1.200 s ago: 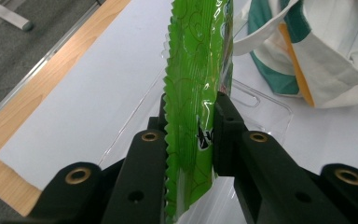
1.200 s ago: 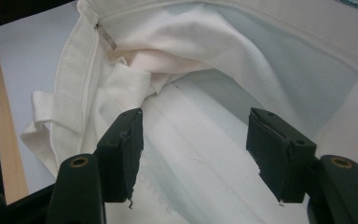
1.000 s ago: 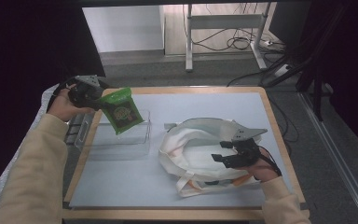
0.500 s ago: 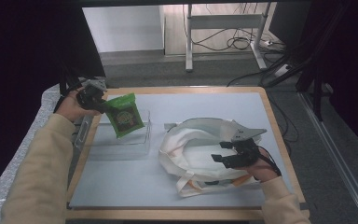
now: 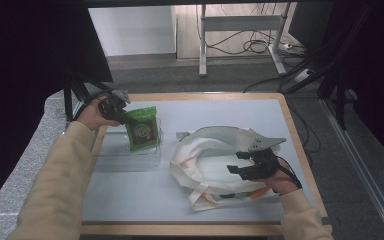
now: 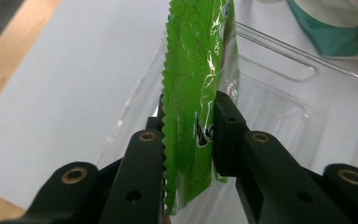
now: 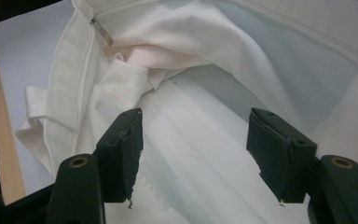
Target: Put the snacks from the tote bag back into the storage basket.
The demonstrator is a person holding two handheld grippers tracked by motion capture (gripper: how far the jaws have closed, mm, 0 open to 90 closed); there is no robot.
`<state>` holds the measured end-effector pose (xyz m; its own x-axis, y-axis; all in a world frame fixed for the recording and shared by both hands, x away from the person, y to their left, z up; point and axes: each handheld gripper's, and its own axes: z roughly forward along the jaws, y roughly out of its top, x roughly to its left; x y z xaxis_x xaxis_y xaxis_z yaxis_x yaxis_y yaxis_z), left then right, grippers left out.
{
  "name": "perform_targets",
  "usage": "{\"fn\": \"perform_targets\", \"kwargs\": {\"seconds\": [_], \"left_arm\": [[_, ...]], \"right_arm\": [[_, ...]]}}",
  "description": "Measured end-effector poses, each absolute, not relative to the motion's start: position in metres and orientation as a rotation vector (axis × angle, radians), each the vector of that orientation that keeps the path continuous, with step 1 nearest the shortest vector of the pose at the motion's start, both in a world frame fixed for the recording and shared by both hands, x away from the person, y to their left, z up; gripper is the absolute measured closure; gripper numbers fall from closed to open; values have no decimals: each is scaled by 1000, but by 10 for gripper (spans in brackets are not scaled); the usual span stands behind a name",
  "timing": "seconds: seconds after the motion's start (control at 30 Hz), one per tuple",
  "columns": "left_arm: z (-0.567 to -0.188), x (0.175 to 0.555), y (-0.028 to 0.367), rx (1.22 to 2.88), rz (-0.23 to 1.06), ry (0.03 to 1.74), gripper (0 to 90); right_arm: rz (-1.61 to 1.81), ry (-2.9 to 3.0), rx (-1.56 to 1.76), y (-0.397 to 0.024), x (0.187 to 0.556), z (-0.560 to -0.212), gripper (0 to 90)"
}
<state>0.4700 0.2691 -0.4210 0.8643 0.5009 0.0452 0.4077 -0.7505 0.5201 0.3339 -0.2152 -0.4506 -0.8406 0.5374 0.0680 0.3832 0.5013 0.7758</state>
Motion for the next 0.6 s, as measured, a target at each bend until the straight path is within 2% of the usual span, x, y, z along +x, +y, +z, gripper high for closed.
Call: {"fn": "perform_targets", "kwargs": {"seconds": [0.2,0.4,0.6], "left_arm": [[-428,472,263,2526,357,674,686],[-427,472,260,2515,390,658,665],[-428,472,259,2517,442,648,588]], "right_arm": [[1251,2563,791,-215,334,-451,362],[1250,2563,792,-215,334,-451,361],[1249,2565,793,-215,334,-451,361]]}}
